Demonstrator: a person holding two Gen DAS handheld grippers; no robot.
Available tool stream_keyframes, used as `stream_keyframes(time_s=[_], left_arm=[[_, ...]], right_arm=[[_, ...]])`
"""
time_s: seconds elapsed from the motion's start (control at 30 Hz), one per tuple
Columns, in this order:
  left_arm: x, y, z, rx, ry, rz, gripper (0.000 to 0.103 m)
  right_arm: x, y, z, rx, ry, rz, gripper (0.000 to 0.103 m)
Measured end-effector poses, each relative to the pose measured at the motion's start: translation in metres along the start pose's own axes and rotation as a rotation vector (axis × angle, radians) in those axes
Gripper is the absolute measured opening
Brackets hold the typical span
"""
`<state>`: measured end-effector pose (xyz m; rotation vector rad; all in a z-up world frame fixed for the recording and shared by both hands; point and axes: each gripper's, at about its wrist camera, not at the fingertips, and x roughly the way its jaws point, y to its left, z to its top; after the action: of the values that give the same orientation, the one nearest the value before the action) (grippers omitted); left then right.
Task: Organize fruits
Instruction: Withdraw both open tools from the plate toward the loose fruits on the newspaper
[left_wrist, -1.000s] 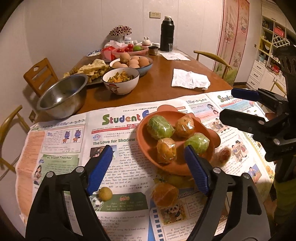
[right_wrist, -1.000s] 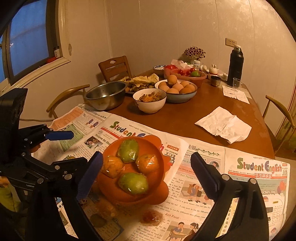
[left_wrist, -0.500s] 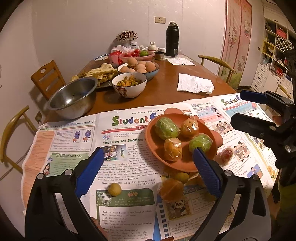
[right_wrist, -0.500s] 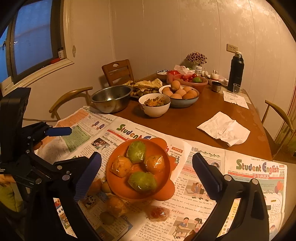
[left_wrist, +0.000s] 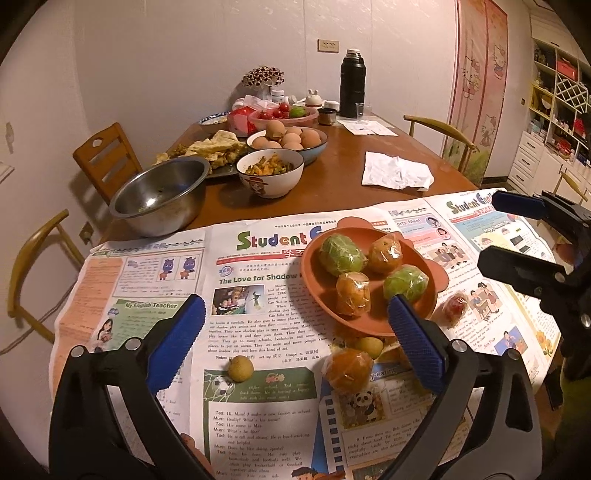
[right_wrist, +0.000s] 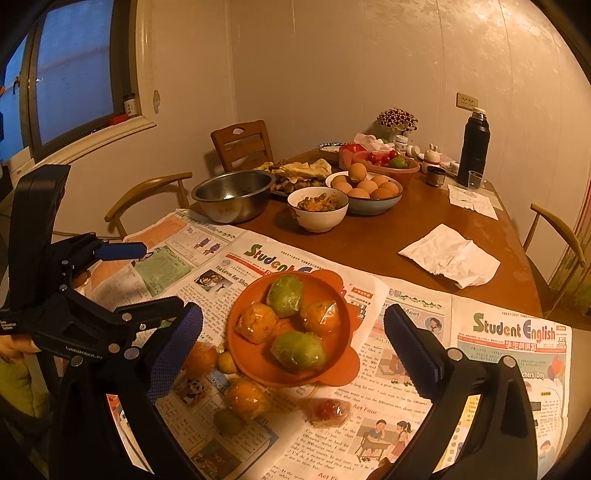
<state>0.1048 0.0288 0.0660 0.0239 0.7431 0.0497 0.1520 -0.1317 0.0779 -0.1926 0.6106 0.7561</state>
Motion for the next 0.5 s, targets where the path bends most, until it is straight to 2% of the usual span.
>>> stream_keyframes(time_s=[0.5], left_arm=[[-0.007,0.003,-0.012,-0.019,0.003,0.011,0.093]], right_arm=[[-0.006,0.013,-0.014,-0.007,0.015,0.014,0.098]])
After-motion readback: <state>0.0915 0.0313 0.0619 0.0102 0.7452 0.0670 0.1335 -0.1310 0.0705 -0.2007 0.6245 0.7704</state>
